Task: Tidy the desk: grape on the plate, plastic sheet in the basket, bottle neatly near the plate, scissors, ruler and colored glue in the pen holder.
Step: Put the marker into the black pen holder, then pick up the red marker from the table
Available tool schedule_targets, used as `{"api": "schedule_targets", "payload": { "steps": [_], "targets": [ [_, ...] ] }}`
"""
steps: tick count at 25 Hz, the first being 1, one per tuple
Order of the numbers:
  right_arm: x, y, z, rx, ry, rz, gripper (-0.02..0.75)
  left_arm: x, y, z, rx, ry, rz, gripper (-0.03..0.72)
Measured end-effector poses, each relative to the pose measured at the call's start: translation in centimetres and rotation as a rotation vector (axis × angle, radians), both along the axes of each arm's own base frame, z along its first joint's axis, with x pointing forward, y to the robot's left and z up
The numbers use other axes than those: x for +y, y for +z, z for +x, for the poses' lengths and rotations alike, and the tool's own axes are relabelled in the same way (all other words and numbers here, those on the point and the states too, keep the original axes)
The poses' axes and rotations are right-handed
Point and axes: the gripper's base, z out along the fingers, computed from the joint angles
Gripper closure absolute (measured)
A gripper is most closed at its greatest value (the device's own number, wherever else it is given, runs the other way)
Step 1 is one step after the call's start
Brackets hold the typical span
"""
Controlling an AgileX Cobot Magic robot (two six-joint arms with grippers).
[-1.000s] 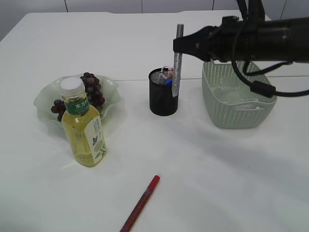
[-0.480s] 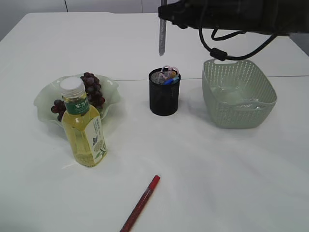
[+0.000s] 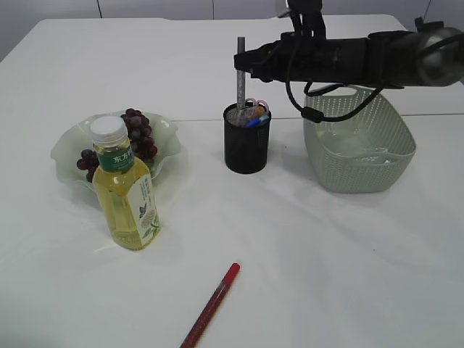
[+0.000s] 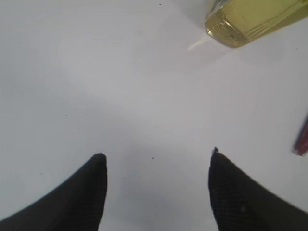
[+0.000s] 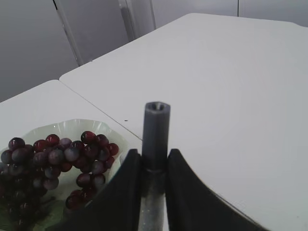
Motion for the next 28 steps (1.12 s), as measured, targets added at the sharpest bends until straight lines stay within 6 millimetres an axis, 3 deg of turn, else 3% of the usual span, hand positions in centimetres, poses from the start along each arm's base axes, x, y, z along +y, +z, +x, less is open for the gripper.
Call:
{"api": "schedule_targets", "payload": {
  "steps": [11, 14, 19, 24, 28],
  "targets": [
    [0.2, -0.9, -0.1, -0.002, 0.042, -0.057, 0.638, 0.0, 0.0, 0.0, 0.0, 0.0, 0.0, 0.202],
    [0.3, -1.1, -0.3, -0.008, 0.074, -0.082, 0.601, 0.0, 0.0, 0.0, 0.0, 0.0, 0.0, 0.202],
    [0.4, -1.1, -0.4, -0.011, 0.091, -0.085, 0.46, 0.0, 0.0, 0.0, 0.0, 0.0, 0.0, 0.202],
    [0.4, -0.9, -0.3, -0.006, 0.082, -0.046, 0.428, 0.0, 0.0, 0.0, 0.001, 0.0, 0.0, 0.202],
    [0.2, 2.1, -0.8, -0.013, 0.052, -0.03, 0.425, 0.0, 0.0, -0.1, 0.01, -0.002, 0.0, 0.202]
  ]
}}
